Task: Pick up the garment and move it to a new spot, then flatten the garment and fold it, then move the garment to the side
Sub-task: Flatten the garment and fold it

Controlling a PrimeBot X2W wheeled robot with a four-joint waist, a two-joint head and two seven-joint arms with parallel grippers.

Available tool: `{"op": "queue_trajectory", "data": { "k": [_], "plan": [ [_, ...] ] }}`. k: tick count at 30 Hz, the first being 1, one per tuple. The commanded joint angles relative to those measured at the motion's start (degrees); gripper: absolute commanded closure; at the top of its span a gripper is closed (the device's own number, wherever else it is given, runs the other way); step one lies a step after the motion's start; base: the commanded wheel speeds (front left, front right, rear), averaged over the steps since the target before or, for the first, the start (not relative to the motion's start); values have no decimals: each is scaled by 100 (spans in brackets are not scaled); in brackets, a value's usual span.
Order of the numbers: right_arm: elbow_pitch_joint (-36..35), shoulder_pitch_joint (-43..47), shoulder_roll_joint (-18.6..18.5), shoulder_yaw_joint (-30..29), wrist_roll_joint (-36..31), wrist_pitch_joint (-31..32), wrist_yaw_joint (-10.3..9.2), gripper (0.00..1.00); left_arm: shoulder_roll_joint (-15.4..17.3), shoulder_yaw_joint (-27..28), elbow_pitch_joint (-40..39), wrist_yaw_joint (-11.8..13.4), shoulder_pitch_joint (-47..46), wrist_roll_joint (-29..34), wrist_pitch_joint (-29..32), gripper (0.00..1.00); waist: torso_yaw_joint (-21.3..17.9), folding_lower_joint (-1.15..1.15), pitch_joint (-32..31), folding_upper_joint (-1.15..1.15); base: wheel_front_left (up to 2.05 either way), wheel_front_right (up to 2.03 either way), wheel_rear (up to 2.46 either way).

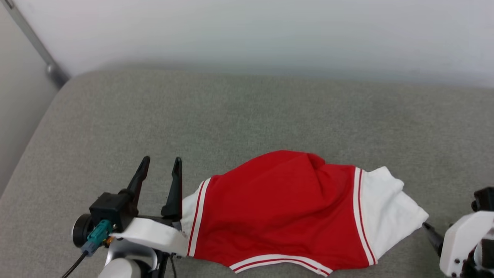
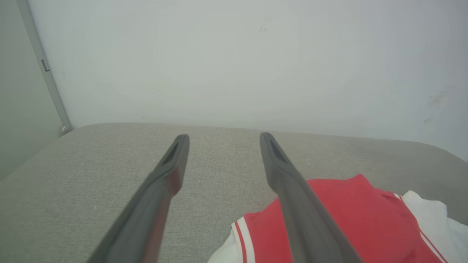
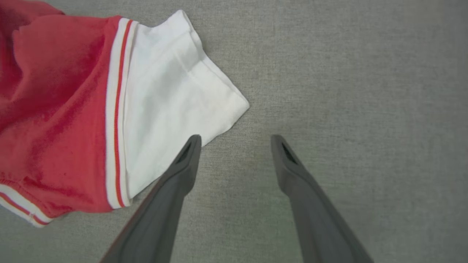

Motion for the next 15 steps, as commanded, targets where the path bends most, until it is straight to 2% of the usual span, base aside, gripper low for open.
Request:
{"op": "queue_trajectory", "data": {
  "k": [1, 6, 11, 12, 13, 14, 15],
  "plan": [
    [85, -267, -100, 36, 104, 202, -2, 0, -59, -30, 17, -35, -162, 5, -60, 0, 189, 1, 395, 0, 0, 0, 0],
    [454, -700, -258, 140, 181, 499, -2, 0, -152, -68, 170, -106, -389, -46, -167, 0, 314, 1, 772, 0, 0, 0, 0],
    [1015, -707, -179, 404, 464, 837, 0, 0, -159, -73, 366, -152, -466, -67, -243, 0, 363, 1, 836, 0, 0, 0, 0],
    [1102, -682, -152, 441, 543, 898, 4, 57, -147, -69, 410, -156, -456, -92, -231, 0, 357, 1, 818, 0, 0, 0, 0],
    [1159, -665, -134, 467, 591, 921, 7, 90, -129, -61, 433, -165, -440, -96, -222, 0, 342, 1, 794, 0, 0, 0, 0],
    [1198, -645, -136, 493, 646, 952, 7, 100, -99, -57, 469, -179, -421, -103, -191, 0, 323, 1, 765, 0, 0, 0, 0],
    [1207, -645, -154, 506, 689, 938, 7, 100, -64, -61, 505, -194, -396, -130, -137, 0, 298, 1, 733, 0, 0, 0, 0]
  ]
}}
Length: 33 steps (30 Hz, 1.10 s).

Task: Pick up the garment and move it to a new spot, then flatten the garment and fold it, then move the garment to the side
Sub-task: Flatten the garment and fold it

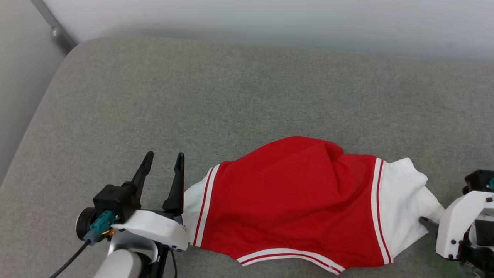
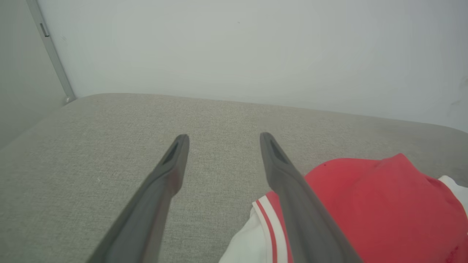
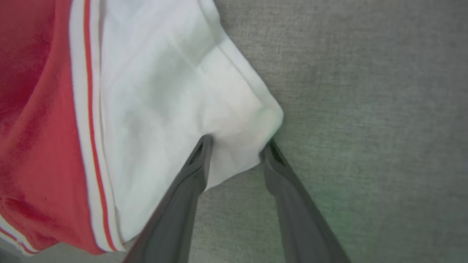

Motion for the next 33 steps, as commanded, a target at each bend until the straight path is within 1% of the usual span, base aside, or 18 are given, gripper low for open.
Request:
{"op": "queue_trajectory", "data": {
  "k": [1, 5, 9, 10, 11, 12, 16, 17, 18, 19, 20, 23, 28, 29, 30, 31, 32, 33],
  "plan": [
    [236, 185, 142, 198, 85, 36, 17, 100, 84, 25, 55, -50, 37, -60, 89, 0, -72, 0, -95, 0, 0, 0, 0],
    [14, 135, -39, 97, 39, -323, 9, 100, 373, 60, 106, -168, 56, -183, 529, 0, -181, 0, -322, 0, 0, 0, 0],
    [-326, 223, -92, 13, -56, -475, 9, 100, 750, -9, 94, -426, 153, -458, 1358, 0, -309, 0, -556, 0, 0, 0, 0],
    [-326, 223, -92, 13, -56, -475, 9, 100, 750, -9, 94, -426, 153, -458, 1358, 0, -309, 0, -556, 0, 0, 0, 0],
    [-508, 327, -93, -24, -107, -431, 9, 100, 927, -133, 66, -573, 193, -547, 1817, 0, -370, 0, -621, 0, 0, 0, 0],
    [-609, 376, -76, -30, -123, -404, 9, 100, 970, -212, 56, -659, 238, -643, 2049, 0, -406, 0, -640, 0, 0, 0, 0],
    [-990, 548, 30, -18, -190, -291, 9, 100, 1243, -415, 45, -850, 411, -884, 2873, 0, -556, 0, -628, 0, 0, 0, 0],
    [-990, 548, 30, -18, -190, -291, 9, 100, 1243, -415, 45, -850, 411, -884, 2873, 0, -556, 0, -628, 0, 0, 0, 0],
    [-1111, 594, 87, 33, -196, -242, 9, 100, 1287, -475, 87, -889, 449, -1020, 3182, 0, -632, 0, -561, 0, 0, 0, 0],
    [-1111, 594, 87, 33, -196, -242, 9, 100, 1287, -475, 87, -889, 449, -1020, 3182, 0, -632, 0, -561, 0, 0, 0, 0],
    [-1205, 614, 127, 80, -201, -197, 9, 100, 1355, -534, 183, -879, 435, -1085, 3485, 0, -685, 0, -469, 0, 0, 0, 0],
    [-1306, 580, 181, 159, -141, -130, 9, 100, 1408, -630, 382, -902, 268, -1145, 3895, 0, -749, 0, -311, 0, 0, 0, 0],
    [-1381, 537, 187, 243, -123, -119, 9, 100, 1306, -912, 775, -1064, 176, -1412, 4564, 0, -806, 0, -163, 0, 0, 0, 0],
    [-1382, 531, 178, 253, -129, -125, 9, 100, 1243, -975, 869, -1104, 176, -1506, 4731, 13, -816, 0, -149, 0, 0, 0, 0],
    [-1386, 525, 175, 271, -126, -133, 9, 100, 1206, -1032, 928, -1130, 161, -1543, 4838, 54, -829, 0, -138, 0, 0, 0, 0],
    [-1389, 518, 175, 287, -121, -143, 9, 100, 1174, -1059, 973, -1136, 131, -1578, 4892, 72, -842, 0, -131, 0, 0, 0, 0],
    [-1392, 512, 173, 306, -119, -161, 9, 100, 1129, -1074, 1010, -1154, 113, -1631, 4925, 100, -853, 0, -131, 0, 0, 0, 0],
    [-1406, 504, 171, 326, -106, -182, 9, 100, 1108, -1078, 1042, -1164, 95, -1644, 4925, 100, -865, 0, -136, 0, 0, 0, 0]
  ]
}}
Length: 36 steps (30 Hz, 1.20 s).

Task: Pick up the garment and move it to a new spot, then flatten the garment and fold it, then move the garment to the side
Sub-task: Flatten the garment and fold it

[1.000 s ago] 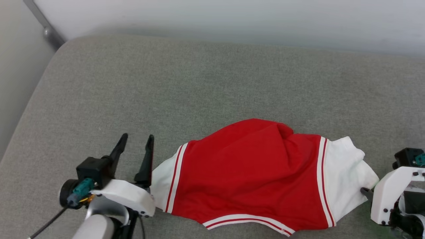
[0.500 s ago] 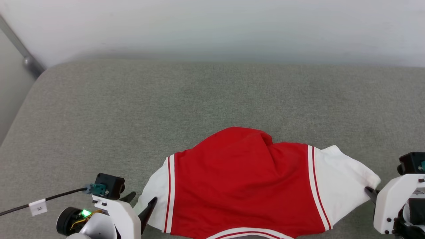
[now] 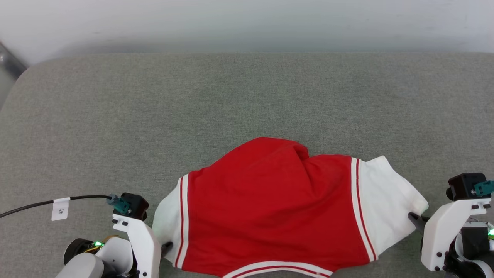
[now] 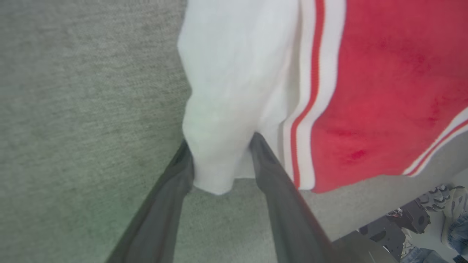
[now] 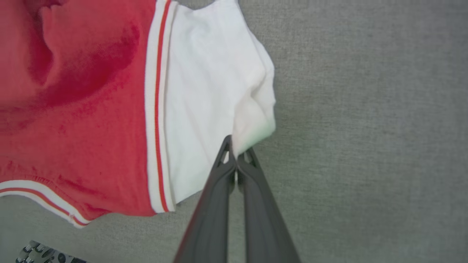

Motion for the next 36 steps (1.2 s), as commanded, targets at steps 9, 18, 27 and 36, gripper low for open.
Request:
{"op": "queue_trajectory", "data": {
  "k": [9, 18, 27, 36],
  "plan": [
    [-73, -129, -194, 115, 36, -388, -2, 100, 51, 39, -60, 89, -213, 377, -546, 100, 4, 0, -387, 0, 0, 0, 0],
    [-190, -754, -476, 13, -171, -922, -3, 100, 96, 194, -770, 268, -1193, 924, -934, 100, 152, 0, -784, 0, 0, 0, 0],
    [-132, -2419, -872, 64, -317, -1133, -3, 100, -261, 545, -510, 307, -3021, 1069, -1304, 100, 18, 0, -459, 0, 0, 0, 0],
    [441, -4857, -1049, 186, -508, -1482, -3, 100, -419, 925, 273, 296, -5101, 1336, -1998, 100, -148, 0, 542, 0, 0, 0, 0]
  ]
}}
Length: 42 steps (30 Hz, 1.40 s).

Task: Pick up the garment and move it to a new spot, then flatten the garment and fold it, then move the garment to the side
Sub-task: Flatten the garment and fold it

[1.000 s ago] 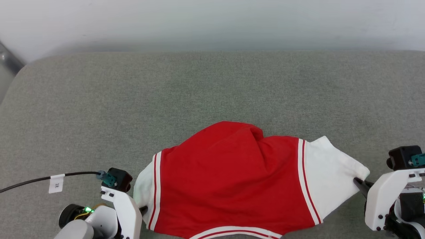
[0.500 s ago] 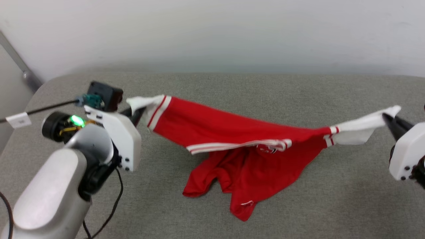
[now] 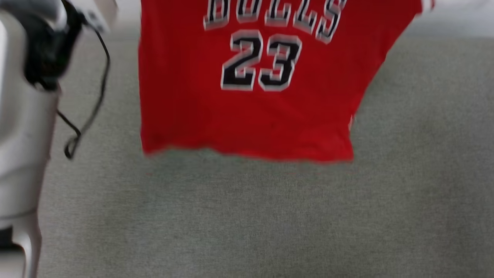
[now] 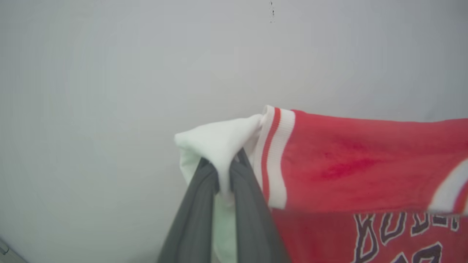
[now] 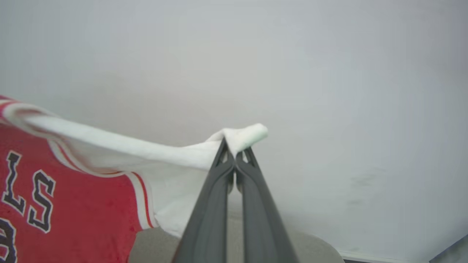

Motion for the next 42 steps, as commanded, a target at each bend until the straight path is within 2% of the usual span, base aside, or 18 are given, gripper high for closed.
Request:
{"op": "queue_trajectory", "data": {
  "k": [1, 8, 12, 21, 28, 34, 38, 42],
  "plan": [
    [204, -479, -28, 36, -78, -148, -4, 100, -19, 42, 132, 25, -344, 107, -167, 100, -109, 0, 501, 0, 0, 0, 0],
    [1139, -2369, 22, 382, -309, -874, -5, 100, 88, 288, 630, 37, -1758, 365, -751, 100, -344, 0, 1459, 0, 0, 0, 0],
    [1610, -3137, 111, 571, -393, -1344, -5, 100, 106, 407, 897, 25, -2374, 397, -1054, 100, -481, 0, 1921, 0, 0, 0, 0],
    [2531, -3955, 282, 1098, -407, -2158, -5, 100, 19, 483, 1699, -73, -2967, 350, -1616, 100, -633, 0, 2626, 0, 0, 0, 0],
    [3221, -3677, 313, 1522, -169, -2492, -5, 100, -128, 577, 2467, -209, -2728, 131, -2114, 100, -609, 0, 2766, 0, 0, 0, 0],
    [3675, -3095, 340, 1724, 77, -2798, -5, 100, -267, 635, 2994, -363, -2208, -91, -2577, 100, -498, 0, 2464, 0, 0, 0, 0],
    [3857, -2281, 242, 1845, 269, -3011, -6, 100, -419, 652, 3288, -468, -1419, -290, -2972, 100, -319, 0, 1950, 0, 0, 0, 0],
    [3741, -1243, 124, 1837, 497, -3162, -6, 100, -548, 647, 3360, -522, -304, -456, -3191, 100, -181, 0, 1275, 0, 0, 0, 0]
  ]
}}
